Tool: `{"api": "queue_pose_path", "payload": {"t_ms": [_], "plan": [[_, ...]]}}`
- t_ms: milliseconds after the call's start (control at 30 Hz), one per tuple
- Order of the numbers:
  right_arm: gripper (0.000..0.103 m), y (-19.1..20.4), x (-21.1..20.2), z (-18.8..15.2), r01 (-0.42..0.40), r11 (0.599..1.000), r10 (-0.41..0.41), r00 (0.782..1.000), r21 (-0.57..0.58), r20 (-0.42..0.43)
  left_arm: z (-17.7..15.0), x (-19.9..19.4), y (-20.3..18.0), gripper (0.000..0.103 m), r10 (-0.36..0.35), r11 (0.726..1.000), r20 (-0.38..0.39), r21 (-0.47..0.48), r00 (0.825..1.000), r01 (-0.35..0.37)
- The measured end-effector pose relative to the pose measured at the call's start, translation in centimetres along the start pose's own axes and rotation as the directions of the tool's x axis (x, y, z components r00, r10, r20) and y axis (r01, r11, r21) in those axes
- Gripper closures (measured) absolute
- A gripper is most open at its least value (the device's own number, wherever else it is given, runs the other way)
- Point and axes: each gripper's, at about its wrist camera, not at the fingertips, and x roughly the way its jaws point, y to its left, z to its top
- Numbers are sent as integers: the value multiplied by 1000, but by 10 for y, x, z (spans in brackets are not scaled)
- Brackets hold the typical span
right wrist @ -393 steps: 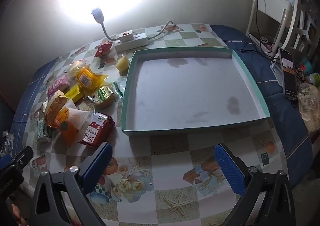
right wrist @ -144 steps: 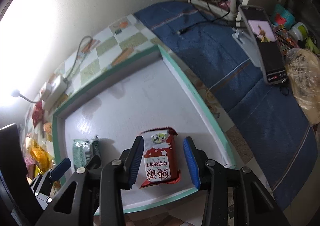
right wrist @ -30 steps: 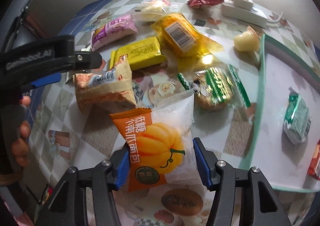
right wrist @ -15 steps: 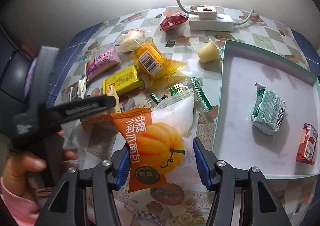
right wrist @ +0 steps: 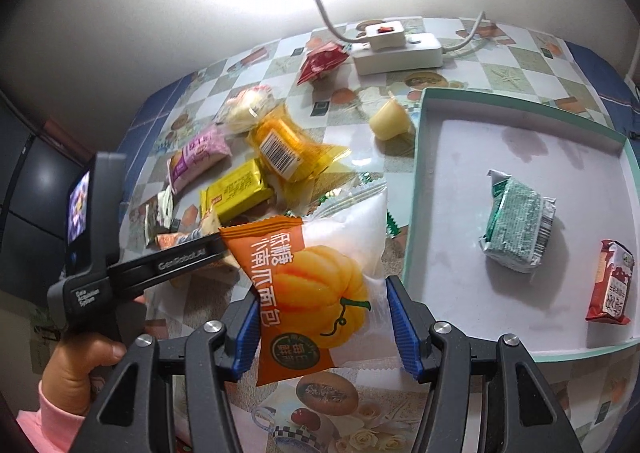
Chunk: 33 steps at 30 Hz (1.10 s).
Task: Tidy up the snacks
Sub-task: 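Close left gripper on tan barcode bread bag while right lifts pumpkin bag, then carry both bags over the tray and open both grippers to release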
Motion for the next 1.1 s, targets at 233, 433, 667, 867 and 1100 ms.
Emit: {"api": "queue_pose_path", "payload": {"t_ms": [233,433,667,867,1100], "plan": [[43,-19,-15,10,-32,997,29,998,63,46,5,-27,10,17,-1,1000,50,-21,999,3],[43,-45,-27,17,-49,990,38,996,132,84,9,-45,12,21,5,999,90,-44,996,-1],[43,-93,-56,27,-18,970,-28,982,242,187,11,-110,-3,21,-51,999,275,-5,960,54],[43,-147,-77,27,81,936,-171,955,342,243,11,-138,-49,21,-156,987,331,89,931,134],[43,-198,-80,22,167,886,-287,931,433,227,5,-140,-135,21,-230,953,313,262,921,149]]}}
